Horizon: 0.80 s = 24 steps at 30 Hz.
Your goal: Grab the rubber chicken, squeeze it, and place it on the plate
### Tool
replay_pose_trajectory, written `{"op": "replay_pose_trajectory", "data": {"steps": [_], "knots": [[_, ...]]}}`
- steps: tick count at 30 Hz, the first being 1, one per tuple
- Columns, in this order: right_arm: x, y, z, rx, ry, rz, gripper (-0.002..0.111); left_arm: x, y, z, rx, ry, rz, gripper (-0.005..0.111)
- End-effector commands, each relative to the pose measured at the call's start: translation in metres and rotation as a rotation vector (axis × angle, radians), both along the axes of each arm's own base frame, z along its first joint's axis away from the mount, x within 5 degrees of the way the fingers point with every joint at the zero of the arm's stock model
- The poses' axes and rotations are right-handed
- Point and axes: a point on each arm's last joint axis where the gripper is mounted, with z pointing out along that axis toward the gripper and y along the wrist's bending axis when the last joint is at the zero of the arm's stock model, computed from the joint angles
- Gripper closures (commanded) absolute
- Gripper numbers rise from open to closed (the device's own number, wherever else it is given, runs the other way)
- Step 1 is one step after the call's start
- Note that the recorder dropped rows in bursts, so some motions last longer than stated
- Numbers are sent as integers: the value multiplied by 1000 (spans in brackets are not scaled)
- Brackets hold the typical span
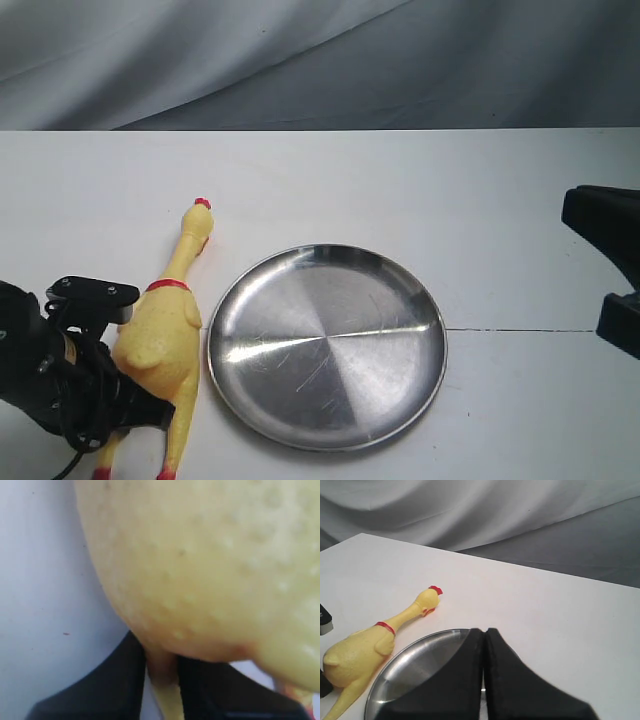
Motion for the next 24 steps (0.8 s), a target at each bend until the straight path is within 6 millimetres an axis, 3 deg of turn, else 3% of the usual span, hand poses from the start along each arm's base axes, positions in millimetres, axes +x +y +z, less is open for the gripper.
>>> {"op": "replay_pose_trajectory", "data": {"steps": [1,4,12,17,24], "knots": [[0,1,3,10,-12,2,108,-17,3,2,44,217,21,107],[0,1,3,8,-9,3,108,-10,0,26,8,113,13,107],[0,0,3,73,24,-21,108,-2,-2,113,-96,-266,-53,107],[11,7,-7,93,117,-36,108,0,0,160,-111,-464,-80,107],[41,26,-46,100,377,-95,108,5,-7,166,-161,-494,-145,107]]}}
